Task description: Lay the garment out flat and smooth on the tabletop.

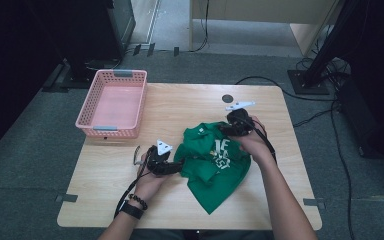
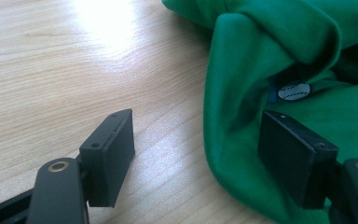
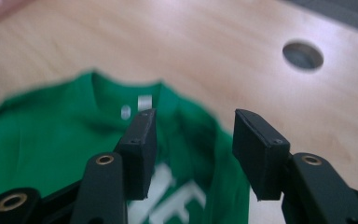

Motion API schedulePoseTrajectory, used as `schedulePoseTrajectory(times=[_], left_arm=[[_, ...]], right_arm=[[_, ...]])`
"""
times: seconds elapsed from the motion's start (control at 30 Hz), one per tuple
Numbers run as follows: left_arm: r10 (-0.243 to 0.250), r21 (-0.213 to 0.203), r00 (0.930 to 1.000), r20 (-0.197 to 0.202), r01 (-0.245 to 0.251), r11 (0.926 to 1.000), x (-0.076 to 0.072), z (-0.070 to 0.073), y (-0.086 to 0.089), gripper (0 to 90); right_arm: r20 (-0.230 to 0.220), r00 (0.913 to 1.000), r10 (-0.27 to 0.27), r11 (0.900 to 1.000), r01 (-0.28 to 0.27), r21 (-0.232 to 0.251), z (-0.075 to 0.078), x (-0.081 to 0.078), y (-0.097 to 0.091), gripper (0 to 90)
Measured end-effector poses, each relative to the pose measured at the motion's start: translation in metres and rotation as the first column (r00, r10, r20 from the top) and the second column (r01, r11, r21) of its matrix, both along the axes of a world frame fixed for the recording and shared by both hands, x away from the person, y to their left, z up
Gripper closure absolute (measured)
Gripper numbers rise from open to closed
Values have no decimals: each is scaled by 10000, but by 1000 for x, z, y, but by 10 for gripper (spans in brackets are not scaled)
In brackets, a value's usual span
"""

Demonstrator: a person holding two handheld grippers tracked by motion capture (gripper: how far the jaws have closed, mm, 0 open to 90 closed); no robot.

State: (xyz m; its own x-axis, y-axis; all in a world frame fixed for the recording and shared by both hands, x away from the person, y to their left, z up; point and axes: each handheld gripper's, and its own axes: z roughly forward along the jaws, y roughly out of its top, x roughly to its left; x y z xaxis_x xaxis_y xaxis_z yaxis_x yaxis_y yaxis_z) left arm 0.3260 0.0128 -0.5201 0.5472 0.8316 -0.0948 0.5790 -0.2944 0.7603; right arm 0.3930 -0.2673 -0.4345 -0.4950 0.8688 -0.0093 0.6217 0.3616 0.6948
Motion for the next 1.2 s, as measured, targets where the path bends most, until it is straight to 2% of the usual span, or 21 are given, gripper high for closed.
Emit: schedulePoseTrajectory(times=[0.07, 0.13, 0.17, 0.2, 0.27, 0.33, 0.4, 0.43, 0.47, 0.5, 0.53, 0.57, 0.6, 0.67, 0.7, 0.8, 0.87, 0.93, 0.97, 1.07, 1.2], left_arm=[[3, 14, 10000, 4, -3, 10000, 0, 0, 0, 279], [8, 16, 10000, 0, -8, 10000, 0, 0, 0, 279], [22, 17, 10000, 4, -22, 10000, 0, 0, 0, 278], [11, 26, 10000, 9, -11, 10000, 0, 0, 0, 278], [10, -3, 10000, -11, -10, 10000, 0, 0, 0, 278], [13, -21, 10000, -5, -14, 10000, 0, 0, 0, 278], [25, -70, 10000, -21, -26, 10000, 1, 0, 0, 279], [36, -89, 10000, -48, -36, 10000, 1, 0, 1, 279], [37, -122, 10000, -62, -37, 9999, 1, 0, 1, 279], [41, -148, 10000, -68, -42, 9999, 1, 0, 1, 278], [40, -158, 10000, -73, -41, 9999, 1, 0, 1, 278], [28, -161, 10000, -76, -29, 9999, 1, 0, 1, 278], [20, -160, 10000, -77, -21, 9999, 1, 0, 2, 278], [47, -179, 10000, -80, -48, 9998, 1, 0, 2, 278], [60, -205, 9999, -97, -62, 9998, 1, 0, 2, 278], [178, -318, 9998, -118, -182, 9993, 2, 1, 4, 278], [247, -540, 9997, -53, -249, 9982, 1, 2, 6, 280], [337, -769, 9994, -17, -337, 9965, 1, 3, 8, 291], [367, -859, 9993, -23, -368, 9956, 0, 4, 9, 328], [416, -1019, 9991, -40, -418, 9939, -5, 11, 7, 360], [-195, -1178, 9984, 530, 257, 9927, -19, 26, -11, 419]], right_arm=[[-283, 9994, -195, 9988, 182, -453, -11, -8, -5, 541], [-539, 9984, -160, 9948, 104, -1017, -21, -9, -11, 745], [-647, 9977, -194, 9940, 123, -1085, -24, -8, -15, 840], [-720, 9971, -234, 9953, 165, -956, -25, -6, -21, 900], [-721, 9966, -387, 9989, 366, -299, -21, 1, -37, 900], [-692, 9928, -982, 9931, 1022, 571, -14, 13, -59, 900], [-622, 9722, -2257, 9683, 2309, 952, -9, 31, -87, 886], [-771, 9484, -3075, 9403, 3153, 1281, -9, 39, -99, 846], [-824, 9194, -3846, 9062, 3930, 1559, -8, 44, -110, 816], [-649, 8929, -4455, 8794, 4500, 1555, -9, 48, -117, 803], [-379, 8787, -4758, 8687, 4763, 1358, -10, 49, -120, 785], [-252, 8752, -4831, 8674, 4823, 1229, -10, 49, -121, 747], [-239, 8777, -4786, 8701, 4778, 1210, -11, 49, -121, 724], [-196, 8939, -4479, 8870, 4469, 1162, -14, 45, -117, 694], [-106, 8980, -4399, 8919, 4383, 1110, -19, 39, -114, 666], [-188, 9027, -4299, 8970, 4294, 1047, -23, 35, -114, 635], [-82, 9017, -4323, 8957, 4304, 1118, -25, 30, -115, 634], [-41, 9142, -4052, 9085, 4031, 1101, -27, 25, -114, 614], [-16, 9256, -3785, 9211, 3768, 982, -28, 21, -112, 613], [-7, 9312, -3644, 9267, 3627, 989, -30, 18, -111, 607], [88, 9337, -3579, 9268, 3541, 1253, -30, 14, -113, 607]])
